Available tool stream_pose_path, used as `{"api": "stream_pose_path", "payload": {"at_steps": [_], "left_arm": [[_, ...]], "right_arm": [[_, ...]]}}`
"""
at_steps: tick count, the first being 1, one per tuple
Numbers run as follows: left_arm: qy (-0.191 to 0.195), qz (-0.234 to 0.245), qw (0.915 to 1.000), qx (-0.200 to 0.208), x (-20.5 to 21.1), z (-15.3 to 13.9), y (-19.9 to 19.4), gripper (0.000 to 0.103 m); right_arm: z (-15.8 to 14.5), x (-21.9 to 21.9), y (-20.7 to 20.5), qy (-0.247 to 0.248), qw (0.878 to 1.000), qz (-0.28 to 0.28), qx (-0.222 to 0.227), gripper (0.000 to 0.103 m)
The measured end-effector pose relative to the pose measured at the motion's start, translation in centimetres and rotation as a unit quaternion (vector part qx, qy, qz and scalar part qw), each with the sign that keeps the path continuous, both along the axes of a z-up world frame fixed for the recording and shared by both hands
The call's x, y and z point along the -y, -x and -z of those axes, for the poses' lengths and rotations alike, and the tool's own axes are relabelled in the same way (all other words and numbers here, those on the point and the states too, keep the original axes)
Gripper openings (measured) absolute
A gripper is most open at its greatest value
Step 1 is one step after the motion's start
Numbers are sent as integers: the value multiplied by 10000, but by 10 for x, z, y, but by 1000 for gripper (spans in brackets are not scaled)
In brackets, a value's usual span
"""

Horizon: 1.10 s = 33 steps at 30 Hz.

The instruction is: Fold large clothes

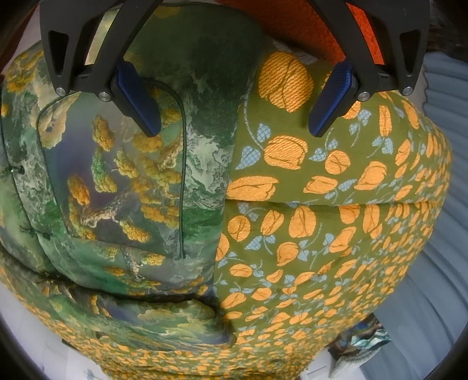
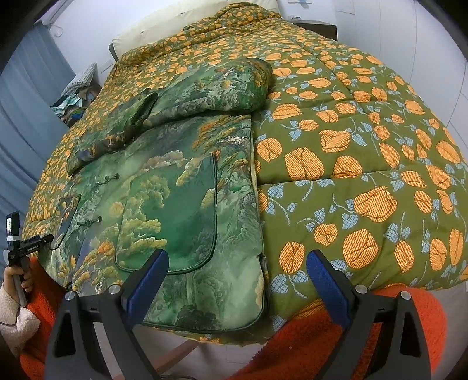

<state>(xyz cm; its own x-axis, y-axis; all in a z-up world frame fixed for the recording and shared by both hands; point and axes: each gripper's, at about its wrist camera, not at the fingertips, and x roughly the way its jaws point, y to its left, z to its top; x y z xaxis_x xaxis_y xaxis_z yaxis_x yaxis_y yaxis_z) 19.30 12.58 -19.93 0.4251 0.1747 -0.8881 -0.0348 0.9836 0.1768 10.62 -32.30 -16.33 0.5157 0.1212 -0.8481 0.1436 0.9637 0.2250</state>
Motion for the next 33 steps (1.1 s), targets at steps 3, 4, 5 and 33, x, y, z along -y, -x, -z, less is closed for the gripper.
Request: {"api": "stream_pose_path", "payload": {"at_steps": [3, 4, 5, 33], "left_arm": [[-51, 8, 10000, 24, 2, 0, 1, 101], [-63, 14, 10000, 30, 2, -1, 2, 101], [-81, 25, 10000, 37, 2, 0, 2, 101], [-153, 53, 9998, 65, 3, -2, 5, 101]], "right_arm": [[1, 1, 1, -22, 10000, 20, -5, 94], [1, 1, 0, -30, 10000, 25, -22, 94], [1, 1, 0, -36, 10000, 25, -37, 94], [1, 1, 0, -49, 10000, 32, -65, 94]]}}
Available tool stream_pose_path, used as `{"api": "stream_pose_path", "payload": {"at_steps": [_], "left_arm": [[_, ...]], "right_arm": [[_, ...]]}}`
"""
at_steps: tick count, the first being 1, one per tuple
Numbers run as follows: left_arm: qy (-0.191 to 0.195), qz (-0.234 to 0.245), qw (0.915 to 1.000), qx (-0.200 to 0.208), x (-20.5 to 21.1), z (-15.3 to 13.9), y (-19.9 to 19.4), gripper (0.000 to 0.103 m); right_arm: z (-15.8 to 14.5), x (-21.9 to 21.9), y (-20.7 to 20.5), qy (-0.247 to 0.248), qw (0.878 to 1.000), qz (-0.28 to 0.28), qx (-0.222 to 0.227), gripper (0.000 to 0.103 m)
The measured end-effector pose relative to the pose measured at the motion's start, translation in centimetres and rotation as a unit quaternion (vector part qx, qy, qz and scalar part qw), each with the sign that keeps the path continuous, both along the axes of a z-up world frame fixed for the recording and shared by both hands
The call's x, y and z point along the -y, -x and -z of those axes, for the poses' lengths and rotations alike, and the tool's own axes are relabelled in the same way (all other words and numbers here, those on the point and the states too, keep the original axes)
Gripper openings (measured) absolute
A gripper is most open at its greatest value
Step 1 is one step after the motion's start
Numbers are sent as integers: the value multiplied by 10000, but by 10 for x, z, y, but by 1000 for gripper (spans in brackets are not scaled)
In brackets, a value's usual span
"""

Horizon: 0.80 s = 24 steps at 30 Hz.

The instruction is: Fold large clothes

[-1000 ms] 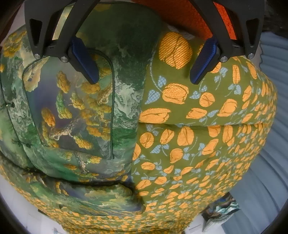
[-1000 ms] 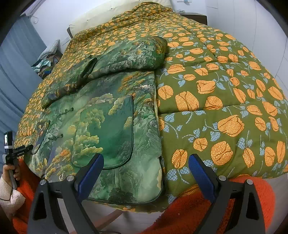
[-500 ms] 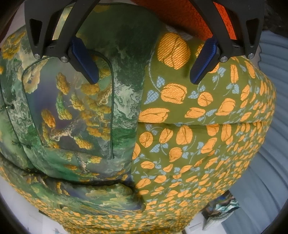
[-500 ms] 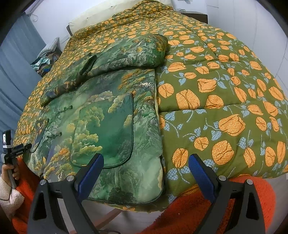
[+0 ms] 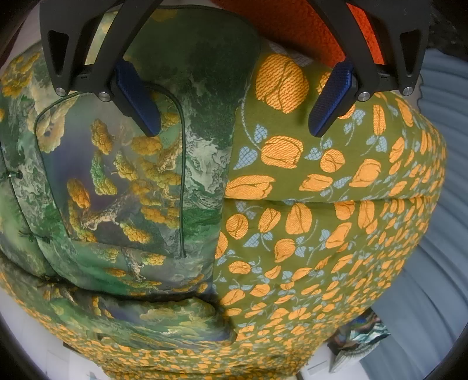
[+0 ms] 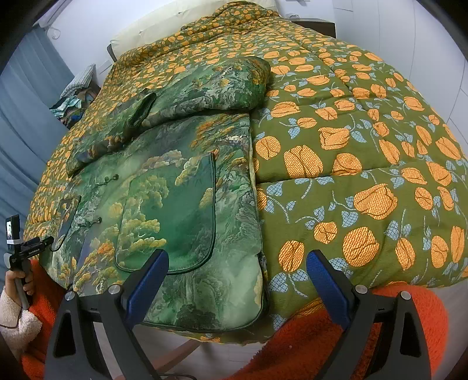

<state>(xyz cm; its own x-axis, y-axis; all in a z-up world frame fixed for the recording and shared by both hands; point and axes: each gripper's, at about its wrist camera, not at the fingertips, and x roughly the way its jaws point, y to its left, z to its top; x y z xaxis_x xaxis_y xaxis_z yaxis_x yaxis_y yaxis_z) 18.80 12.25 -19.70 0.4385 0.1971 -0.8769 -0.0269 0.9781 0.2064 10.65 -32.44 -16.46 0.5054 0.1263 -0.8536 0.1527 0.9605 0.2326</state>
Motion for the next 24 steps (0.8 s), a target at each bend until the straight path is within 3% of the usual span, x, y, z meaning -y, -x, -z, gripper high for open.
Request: {"api": "stream_pose_path", "payload": {"at_steps": [12, 16, 19, 21, 24], "left_arm": [[18, -5, 10000, -18, 0, 0, 0, 101], [548, -14, 9977, -399, -10, 5, -3, 101], [1387, 39, 9854, -991, -21, 17, -5, 102], [1722, 131, 9771, -1240, -22, 22, -5, 102], [1747, 311, 9735, -1442, -14, 26, -3, 99]], "right_arm": [[0, 0, 0, -7, 10000, 6, -4, 94], [-2, 5, -3, -194, 9998, 17, -49, 94], [-2, 10, -9, -325, 9993, -54, -178, 94], [5, 12, -16, -461, 9980, -152, -413, 94], [27, 10, -32, -955, 9898, -397, -977, 94]]}}
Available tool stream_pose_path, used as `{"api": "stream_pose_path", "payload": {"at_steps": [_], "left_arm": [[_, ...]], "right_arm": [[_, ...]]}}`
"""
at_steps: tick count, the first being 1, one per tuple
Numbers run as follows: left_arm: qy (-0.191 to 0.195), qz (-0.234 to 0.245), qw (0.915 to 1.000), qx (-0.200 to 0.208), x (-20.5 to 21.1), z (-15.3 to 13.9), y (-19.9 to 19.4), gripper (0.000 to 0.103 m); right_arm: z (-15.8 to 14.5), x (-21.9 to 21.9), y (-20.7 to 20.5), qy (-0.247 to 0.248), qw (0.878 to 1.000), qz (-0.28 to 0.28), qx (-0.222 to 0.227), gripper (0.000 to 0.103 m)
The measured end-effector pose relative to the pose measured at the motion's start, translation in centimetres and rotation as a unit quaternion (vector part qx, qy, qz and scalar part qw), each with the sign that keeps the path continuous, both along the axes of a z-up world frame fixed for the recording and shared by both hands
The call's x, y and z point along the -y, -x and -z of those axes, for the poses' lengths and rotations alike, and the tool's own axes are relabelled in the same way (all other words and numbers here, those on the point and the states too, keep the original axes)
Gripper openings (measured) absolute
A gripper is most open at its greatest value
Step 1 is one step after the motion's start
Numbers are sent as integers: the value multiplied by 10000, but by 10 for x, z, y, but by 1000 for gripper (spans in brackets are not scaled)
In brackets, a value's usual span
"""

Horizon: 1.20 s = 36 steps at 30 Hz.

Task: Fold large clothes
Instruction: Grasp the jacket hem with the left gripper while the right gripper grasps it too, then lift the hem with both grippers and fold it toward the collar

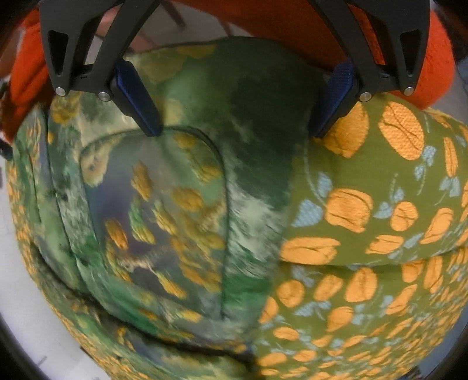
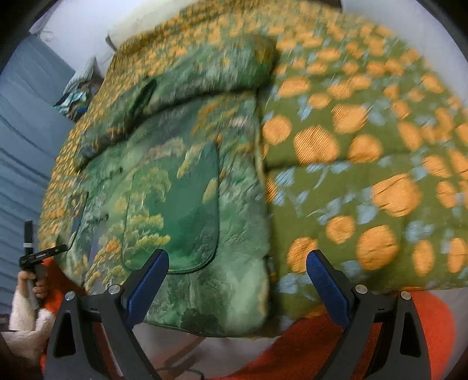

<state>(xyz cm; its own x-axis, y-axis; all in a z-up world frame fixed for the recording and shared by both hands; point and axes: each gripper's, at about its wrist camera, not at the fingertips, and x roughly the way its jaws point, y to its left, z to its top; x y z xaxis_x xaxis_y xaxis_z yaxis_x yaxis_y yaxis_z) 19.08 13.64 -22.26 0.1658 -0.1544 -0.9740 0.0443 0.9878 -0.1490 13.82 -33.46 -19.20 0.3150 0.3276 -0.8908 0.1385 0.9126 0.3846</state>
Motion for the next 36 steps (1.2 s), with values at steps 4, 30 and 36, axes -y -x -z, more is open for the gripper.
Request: {"api": "stream_pose_path", "payload": {"at_steps": [4, 30, 36], "left_arm": [[-46, 215, 9996, -179, 10, 1, 8, 50], [2376, -329, 9696, 491, -56, -137, 35, 8], [1997, -513, 9692, 1351, -33, -173, -112, 8]], "right_arm": [[27, -12, -10, -207, 9970, -392, -637, 61], [-91, 22, -3, -2579, 9656, 219, 261, 12], [-114, 48, -142, -2541, 9577, 537, 1241, 11]]}}
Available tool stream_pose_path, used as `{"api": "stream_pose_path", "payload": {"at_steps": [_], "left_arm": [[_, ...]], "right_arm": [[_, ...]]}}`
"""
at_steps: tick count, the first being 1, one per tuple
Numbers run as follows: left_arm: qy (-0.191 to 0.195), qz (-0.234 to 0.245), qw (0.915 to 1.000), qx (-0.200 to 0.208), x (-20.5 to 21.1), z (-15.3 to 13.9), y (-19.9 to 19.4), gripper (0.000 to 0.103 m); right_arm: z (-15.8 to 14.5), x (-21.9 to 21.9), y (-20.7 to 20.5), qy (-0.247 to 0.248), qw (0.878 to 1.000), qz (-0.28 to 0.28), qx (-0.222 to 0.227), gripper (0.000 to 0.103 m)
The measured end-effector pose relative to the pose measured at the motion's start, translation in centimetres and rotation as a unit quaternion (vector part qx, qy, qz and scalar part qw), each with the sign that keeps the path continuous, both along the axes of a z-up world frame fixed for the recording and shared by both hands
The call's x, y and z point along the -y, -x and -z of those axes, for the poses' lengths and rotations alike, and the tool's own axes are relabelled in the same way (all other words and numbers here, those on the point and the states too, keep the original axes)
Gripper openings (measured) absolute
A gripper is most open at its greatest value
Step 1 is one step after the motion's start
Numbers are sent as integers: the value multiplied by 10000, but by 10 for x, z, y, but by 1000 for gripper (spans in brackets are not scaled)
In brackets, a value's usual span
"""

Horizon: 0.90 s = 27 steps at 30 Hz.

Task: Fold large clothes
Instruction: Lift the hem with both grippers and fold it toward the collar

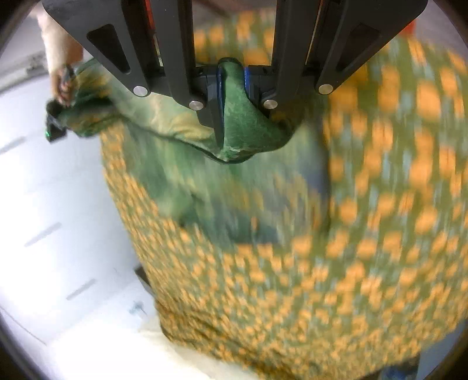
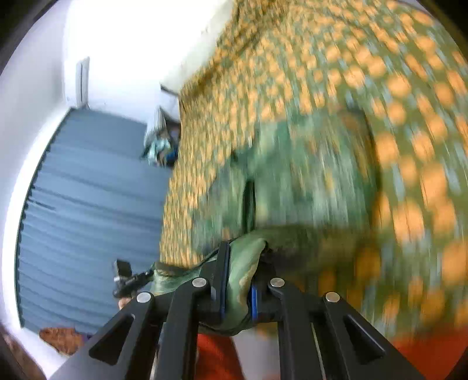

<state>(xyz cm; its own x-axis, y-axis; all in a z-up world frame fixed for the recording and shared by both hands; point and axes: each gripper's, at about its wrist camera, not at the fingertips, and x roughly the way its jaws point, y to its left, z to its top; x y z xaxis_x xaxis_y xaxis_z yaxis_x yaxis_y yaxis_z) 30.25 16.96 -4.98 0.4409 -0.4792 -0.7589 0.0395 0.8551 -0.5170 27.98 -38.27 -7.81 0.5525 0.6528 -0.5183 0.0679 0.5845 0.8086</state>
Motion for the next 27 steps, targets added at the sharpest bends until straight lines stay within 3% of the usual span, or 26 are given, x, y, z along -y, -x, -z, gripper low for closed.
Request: {"api": "stream_pose_path", "payload": {"at_steps": [4, 6, 9, 11, 13, 14, 15, 17, 19, 22, 24, 26, 27], "left_arm": [[-666, -207, 9975, -120, 37, 43, -94, 18], [-835, -288, 9952, -422, 48, 68, -113, 25], [-816, -439, 9919, -870, 54, 100, -123, 54], [-556, -365, 9949, -762, 51, 94, -117, 74], [-351, -278, 9972, -602, 43, 81, -111, 91], [-299, -278, 9981, -456, 36, 70, -104, 97], [-255, -281, 9988, -300, 29, 63, -98, 98], [-236, -300, 9993, 3, 14, 50, -88, 101], [-576, -228, 9980, 155, 9, 52, -84, 101], [-1128, 148, 9933, -215, 30, 89, -103, 100], [-1535, 278, 9868, -431, 48, 113, -108, 92], [-1746, 308, 9824, -587, 61, 125, -109, 26], [-1816, 206, 9812, -622, 62, 126, -109, 20]], "right_arm": [[32, 14, -74, 262, 9987, 435, -104, 11], [55, 16, -98, 344, 9972, 610, -275, 12], [92, 20, -115, 224, 9933, 910, -670, 18], [104, 26, -112, -64, 9924, 997, -723, 32], [103, 31, -111, -364, 9927, 988, -582, 64], [97, 33, -108, -411, 9931, 975, -500, 72], [92, 36, -107, -428, 9935, 972, -415, 79], [76, 44, -102, -275, 9949, 937, -267, 82], [62, 41, -102, 461, 9958, 774, -187, 85], [62, 12, -117, 1645, 9861, 135, -174, 85], [74, -11, -129, 2183, 9754, -181, -246, 85], [90, -32, -138, 2604, 9643, -297, -369, 74], [93, -38, -136, 2830, 9577, -318, -408, 49]]}}
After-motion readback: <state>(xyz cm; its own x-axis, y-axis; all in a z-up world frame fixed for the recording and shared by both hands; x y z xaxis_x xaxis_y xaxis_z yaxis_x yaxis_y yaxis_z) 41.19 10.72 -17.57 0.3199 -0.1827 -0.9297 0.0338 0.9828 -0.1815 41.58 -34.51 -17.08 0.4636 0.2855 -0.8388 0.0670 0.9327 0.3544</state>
